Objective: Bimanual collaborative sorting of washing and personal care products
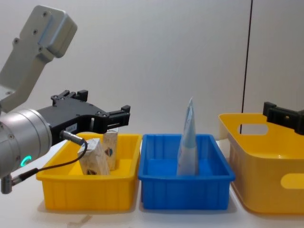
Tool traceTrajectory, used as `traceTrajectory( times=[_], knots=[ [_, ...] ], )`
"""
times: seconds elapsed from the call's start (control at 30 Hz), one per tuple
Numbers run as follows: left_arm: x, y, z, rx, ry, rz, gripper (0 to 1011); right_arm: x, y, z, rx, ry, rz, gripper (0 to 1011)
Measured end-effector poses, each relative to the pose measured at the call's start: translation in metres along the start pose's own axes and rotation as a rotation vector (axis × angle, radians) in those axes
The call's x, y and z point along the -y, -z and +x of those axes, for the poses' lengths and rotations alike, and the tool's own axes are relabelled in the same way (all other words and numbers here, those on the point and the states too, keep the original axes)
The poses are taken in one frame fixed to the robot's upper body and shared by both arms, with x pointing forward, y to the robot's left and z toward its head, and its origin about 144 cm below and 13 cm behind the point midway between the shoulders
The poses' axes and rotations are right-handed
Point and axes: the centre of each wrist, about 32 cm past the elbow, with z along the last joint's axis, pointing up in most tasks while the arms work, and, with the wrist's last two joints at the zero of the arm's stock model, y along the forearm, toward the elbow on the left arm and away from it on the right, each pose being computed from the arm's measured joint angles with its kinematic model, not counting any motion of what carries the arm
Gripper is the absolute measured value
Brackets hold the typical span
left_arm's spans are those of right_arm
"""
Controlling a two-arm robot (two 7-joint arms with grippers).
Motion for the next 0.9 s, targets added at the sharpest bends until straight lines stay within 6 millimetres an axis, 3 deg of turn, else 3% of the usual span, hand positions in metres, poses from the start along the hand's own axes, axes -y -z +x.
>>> traceTrajectory(
  times=[0.67,0.9],
  knots=[
    [0.0,0.0,0.0,0.0,0.0,0.0,1001,0.0,0.0,0.0,0.0,0.0,0.0,1002],
    [0.012,-0.008,-0.001,-0.011,-0.005,-0.01,1001,0.0,0.0,0.0,0.0,0.0,0.0,1002]
  ],
)
